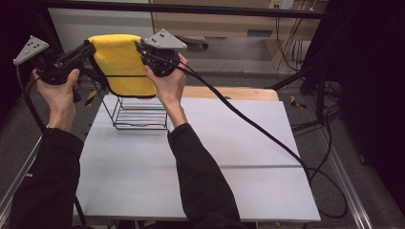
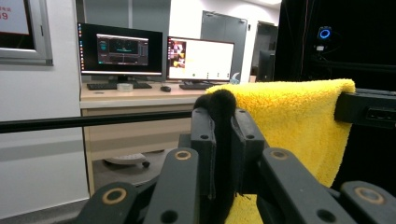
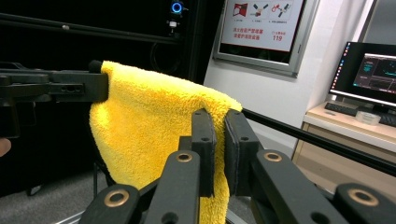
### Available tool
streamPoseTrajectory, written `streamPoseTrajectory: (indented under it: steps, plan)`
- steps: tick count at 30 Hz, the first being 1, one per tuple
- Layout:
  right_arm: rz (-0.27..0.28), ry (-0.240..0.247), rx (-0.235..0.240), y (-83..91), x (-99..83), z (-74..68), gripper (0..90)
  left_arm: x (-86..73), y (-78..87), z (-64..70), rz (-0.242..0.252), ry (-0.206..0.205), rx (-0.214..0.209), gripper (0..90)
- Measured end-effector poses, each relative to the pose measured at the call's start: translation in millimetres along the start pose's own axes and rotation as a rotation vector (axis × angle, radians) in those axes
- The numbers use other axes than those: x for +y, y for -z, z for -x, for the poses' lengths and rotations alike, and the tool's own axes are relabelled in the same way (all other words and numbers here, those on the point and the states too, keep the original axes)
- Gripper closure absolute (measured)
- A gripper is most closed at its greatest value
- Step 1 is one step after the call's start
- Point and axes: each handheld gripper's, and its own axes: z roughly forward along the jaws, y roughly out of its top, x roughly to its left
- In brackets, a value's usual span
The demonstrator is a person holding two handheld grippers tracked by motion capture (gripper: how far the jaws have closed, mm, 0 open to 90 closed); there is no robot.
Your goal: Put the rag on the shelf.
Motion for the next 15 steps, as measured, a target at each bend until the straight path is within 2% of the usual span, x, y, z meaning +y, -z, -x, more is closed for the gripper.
streamPoseTrajectory:
  steps: [6,10,15]
  plan:
    - [-0.025,0.015,0.000,-3.5,-7.0,-4.1,83.9,-8.4,1.9,-4.0,-0.026,-0.002,0.010,81.1]
    - [-0.030,0.025,0.007,-5.5,-10.3,-6.8,83.9,-13.1,3.6,-7.2,-0.026,0.012,0.006,81.1]
    - [-0.037,0.047,0.017,-2.4,-10.6,-9.5,83.8,-15.0,10.5,-5.6,-0.035,-0.007,-0.006,81.0]
